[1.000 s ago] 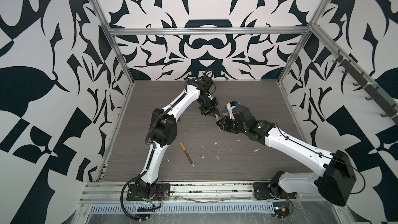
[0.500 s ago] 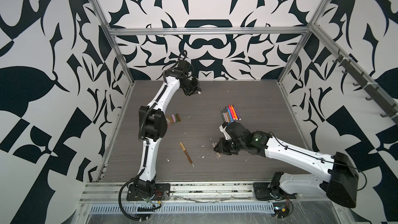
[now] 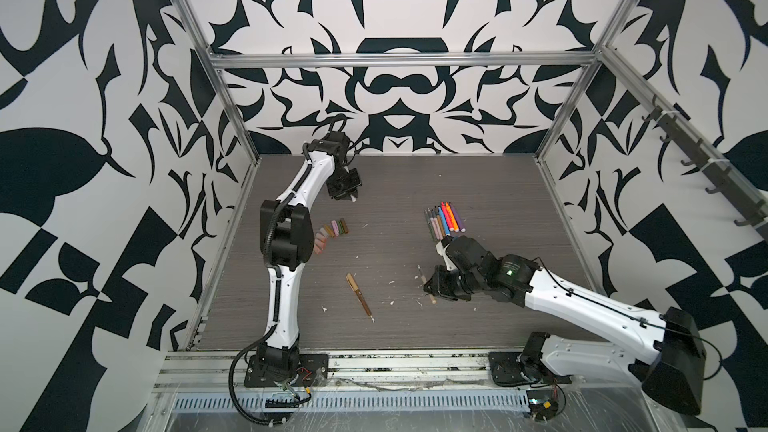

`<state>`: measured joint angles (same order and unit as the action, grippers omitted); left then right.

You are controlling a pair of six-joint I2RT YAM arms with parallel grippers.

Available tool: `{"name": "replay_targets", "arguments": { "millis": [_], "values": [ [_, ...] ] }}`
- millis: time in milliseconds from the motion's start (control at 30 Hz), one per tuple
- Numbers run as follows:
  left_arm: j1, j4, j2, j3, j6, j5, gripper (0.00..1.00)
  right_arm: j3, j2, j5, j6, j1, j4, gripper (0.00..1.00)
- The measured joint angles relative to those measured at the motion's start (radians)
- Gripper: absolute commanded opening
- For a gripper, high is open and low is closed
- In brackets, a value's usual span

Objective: Remove pen caps from pens
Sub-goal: Place the pen cap at the center of the table.

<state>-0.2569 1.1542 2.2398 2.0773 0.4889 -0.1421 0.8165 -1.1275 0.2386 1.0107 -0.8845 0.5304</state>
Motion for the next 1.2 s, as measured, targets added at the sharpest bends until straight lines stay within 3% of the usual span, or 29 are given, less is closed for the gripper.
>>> {"name": "replay_targets", "arguments": {
  "millis": [267,533,1033,1200],
  "values": [
    [-0.004,0.001,0.000,-0.195,-0.030,0.024,0.04,0.032,-0.083,0.009,-0.031,0.002,0.009,0.00],
    [-0.032,-0.008,0.000,-0.197,-0.029,0.068,0.07,0.048,-0.093,0.016,-0.047,0.002,0.014,0.00],
    [-0.041,0.013,0.013,-0.150,-0.020,0.113,0.26,0.048,-0.042,0.011,-0.045,0.002,0.031,0.00],
    [-0.041,0.015,0.013,-0.146,-0.019,0.113,0.26,0.048,-0.042,0.011,-0.045,0.002,0.035,0.00]
  ]
}}
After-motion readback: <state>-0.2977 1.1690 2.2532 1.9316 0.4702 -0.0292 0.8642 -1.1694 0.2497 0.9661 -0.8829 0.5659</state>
